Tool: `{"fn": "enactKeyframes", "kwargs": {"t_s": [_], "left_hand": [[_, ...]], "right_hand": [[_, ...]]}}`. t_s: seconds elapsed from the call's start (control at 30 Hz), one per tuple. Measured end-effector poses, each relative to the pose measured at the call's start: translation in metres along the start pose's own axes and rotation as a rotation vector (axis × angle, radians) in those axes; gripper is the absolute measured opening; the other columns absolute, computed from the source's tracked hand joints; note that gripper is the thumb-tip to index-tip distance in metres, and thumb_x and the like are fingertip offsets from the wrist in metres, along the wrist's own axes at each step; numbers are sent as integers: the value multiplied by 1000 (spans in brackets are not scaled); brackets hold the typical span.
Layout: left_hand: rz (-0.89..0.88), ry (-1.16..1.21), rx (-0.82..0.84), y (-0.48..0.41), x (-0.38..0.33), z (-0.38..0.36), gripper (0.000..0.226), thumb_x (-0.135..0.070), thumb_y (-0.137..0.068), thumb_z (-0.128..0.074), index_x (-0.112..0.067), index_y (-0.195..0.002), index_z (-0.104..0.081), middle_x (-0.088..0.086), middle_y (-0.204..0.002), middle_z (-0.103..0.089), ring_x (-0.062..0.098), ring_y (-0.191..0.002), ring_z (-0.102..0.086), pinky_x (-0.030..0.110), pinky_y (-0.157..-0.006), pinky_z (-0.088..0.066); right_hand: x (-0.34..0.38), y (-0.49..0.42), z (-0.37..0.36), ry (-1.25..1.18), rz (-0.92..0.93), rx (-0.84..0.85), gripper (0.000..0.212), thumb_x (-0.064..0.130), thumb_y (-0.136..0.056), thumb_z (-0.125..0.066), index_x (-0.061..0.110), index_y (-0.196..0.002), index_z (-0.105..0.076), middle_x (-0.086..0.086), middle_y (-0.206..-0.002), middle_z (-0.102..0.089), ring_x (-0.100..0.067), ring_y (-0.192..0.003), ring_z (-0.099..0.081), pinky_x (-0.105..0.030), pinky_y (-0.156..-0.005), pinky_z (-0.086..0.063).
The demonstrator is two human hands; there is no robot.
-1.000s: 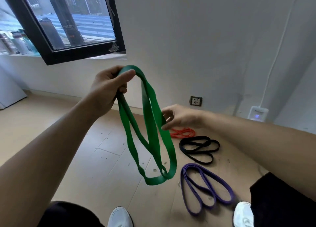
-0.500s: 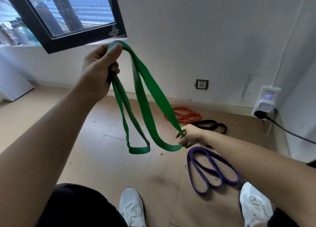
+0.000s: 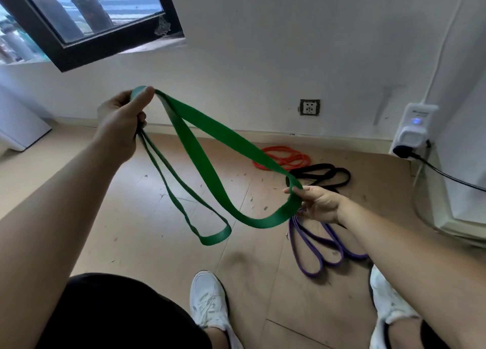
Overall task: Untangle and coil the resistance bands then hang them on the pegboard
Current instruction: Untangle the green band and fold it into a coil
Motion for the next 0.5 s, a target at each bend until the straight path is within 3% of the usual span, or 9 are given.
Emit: {"fn": "enactKeyframes", "kwargs": {"t_s": [0.13,0.23,0.3,0.37,0.43,0.5], "left_hand": [[5,6,-12,2,-2,-6,26,-37,-83,-81,-19,-99,-69,-7,-72,-52,3,-58,-47,21,-61,-44],[13,-13,4,3,-2,-12,25,-35,-84,-81,-20,-100,-69,-6,-77,-53,3,-60,-48,20,-64,-45],[14,-42,37,4,-2,-18,26,-34,-83,-81,-19,-101,-70,-6,-76,-53,3,-60,-49,20,-64,-45],[5,-76,87,6,-3,-27,24,-33,-83,-81,-20,-99,-71,-6,-74,-54,3,-59,-49,20,-63,-45],[-20,-118,150,9,-6,-38,18,-29,-84,-81,-20,-96,-71,-5,-74,-56,4,-59,-49,21,-64,-46],[-46,-162,197,14,-10,-48,19,-29,-81,-82,-19,-94,-71,-3,-76,-57,6,-61,-50,23,-66,-45]], "right_hand": [[-8,-3,18,-121,-17,-75,67,50,-44,-98,13,-92,-70,3,-59,-52,-12,-61,-56,-35,-75,-48],[-13,-2,25,-28,-62,-143,43,58,-77,-73,17,-85,-63,5,-58,-47,-13,-60,-48,-32,-71,-36],[-9,-2,25,78,-19,-171,26,42,-89,-69,16,-90,-64,3,-72,-57,-15,-71,-51,-32,-72,-37],[-6,-4,24,187,43,-199,15,14,-88,-75,14,-98,-65,-2,-90,-67,-17,-84,-60,-28,-74,-47],[-6,-9,27,387,83,-283,30,-2,-82,-77,13,-104,-64,-6,-94,-67,-16,-80,-63,-25,-64,-52],[-1,-15,28,700,144,-380,40,-2,-78,-81,15,-109,-63,-5,-87,-58,-13,-71,-55,-25,-64,-50]]}}
Point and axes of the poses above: each hand's wrist, its own y-axis away from the middle knuckle, its own z-axis out of the back of the hand, x = y × z, the point moved 7 cm from there along -y, towards the middle knuckle
